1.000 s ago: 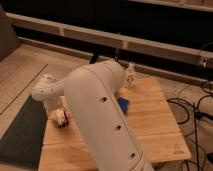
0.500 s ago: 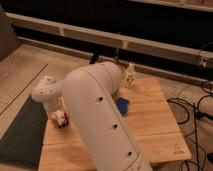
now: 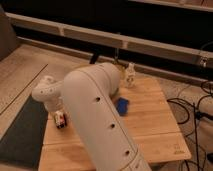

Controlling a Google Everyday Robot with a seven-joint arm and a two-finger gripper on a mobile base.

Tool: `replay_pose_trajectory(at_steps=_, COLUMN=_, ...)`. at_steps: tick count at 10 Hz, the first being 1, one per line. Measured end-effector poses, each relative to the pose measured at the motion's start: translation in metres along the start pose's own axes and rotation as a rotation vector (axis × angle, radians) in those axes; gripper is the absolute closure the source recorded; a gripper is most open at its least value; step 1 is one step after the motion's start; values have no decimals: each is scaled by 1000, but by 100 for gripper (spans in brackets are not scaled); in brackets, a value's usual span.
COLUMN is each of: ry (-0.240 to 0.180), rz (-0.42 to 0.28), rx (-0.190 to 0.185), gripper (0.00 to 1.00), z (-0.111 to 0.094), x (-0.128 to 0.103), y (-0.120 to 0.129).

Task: Place the eraser in the ceramic cup

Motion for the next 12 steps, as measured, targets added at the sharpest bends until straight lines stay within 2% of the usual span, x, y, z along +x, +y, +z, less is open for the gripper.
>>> replay_pose_trajectory(at_steps=1, ry=-22, rz=14, rx=33, gripper=100, z=-10, x=-7, y=-10)
replay_pose_trajectory(at_steps=3, ry=-66, rz=27, rx=76, gripper=100, z=-35, x=-17, y=-28)
replay_pose_trajectory(at_steps=4, ry=-90, rz=35, rx=94, gripper=100, z=-55, x=-20, y=-42)
replay_pose_trajectory(at_steps=7, ry=-135, rz=58, rx=151, gripper=100, z=-108, x=-16, y=-101)
replay_pose_trajectory(at_steps=10, ry=-166, rz=94, rx=206, gripper=100, z=-140, x=-10, y=-157)
replay_pose_trajectory(at_steps=11, ry=-189, rz=106, rx=249, gripper=100, z=-151, x=-11, y=-183)
replay_pose_trajectory(at_steps=12, ry=-207, rz=116, rx=283, gripper=100, z=-158, x=-12, y=-198)
